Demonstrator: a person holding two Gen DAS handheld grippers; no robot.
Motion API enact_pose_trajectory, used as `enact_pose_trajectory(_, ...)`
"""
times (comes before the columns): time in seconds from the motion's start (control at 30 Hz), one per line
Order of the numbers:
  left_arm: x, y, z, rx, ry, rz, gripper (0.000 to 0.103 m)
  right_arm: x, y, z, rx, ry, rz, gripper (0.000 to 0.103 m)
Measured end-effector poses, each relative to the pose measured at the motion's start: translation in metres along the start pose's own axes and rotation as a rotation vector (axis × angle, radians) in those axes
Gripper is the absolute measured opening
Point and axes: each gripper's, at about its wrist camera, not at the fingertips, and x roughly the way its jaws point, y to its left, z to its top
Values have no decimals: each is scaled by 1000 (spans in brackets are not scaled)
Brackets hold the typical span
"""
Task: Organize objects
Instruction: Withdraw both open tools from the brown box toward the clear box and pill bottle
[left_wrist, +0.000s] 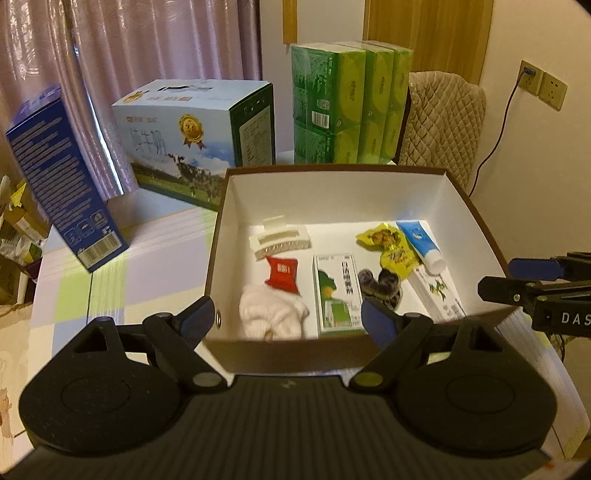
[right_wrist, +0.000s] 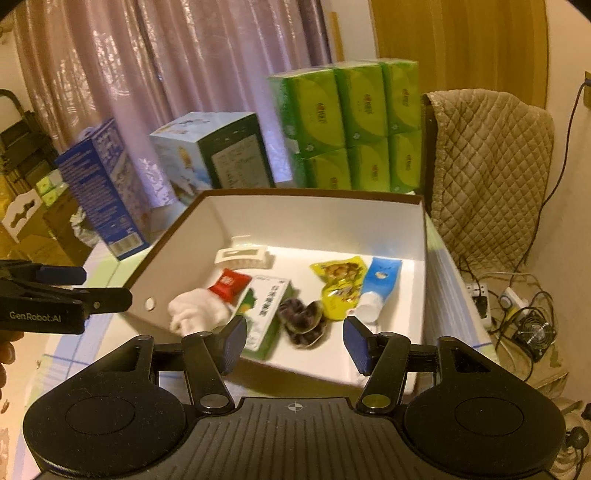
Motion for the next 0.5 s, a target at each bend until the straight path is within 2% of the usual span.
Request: enact_pose_trajectory(0.5, -28, 10, -62, -50, 68, 10, 84, -9, 37, -44, -19, 65, 73, 55)
